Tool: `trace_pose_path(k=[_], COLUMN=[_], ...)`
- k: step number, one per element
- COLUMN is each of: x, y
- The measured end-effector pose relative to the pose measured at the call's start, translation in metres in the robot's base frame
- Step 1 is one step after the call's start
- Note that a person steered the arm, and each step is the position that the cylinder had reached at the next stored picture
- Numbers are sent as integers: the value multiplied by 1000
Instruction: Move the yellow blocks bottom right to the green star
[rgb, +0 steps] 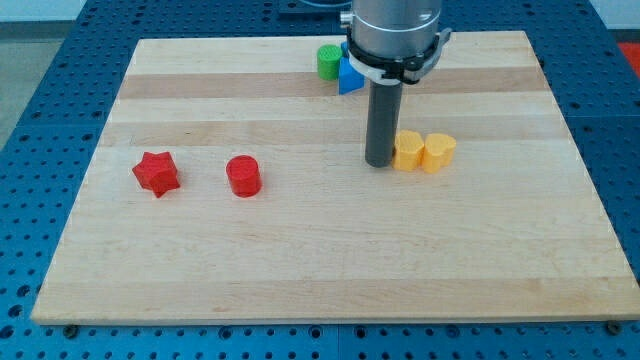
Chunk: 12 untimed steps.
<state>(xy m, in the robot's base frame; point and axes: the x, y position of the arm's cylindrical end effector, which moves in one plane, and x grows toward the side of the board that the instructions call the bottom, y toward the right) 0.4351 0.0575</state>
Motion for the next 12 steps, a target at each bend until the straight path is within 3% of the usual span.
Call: trace_pose_path(k=[2,12], x=[0,-1], y=[34,92])
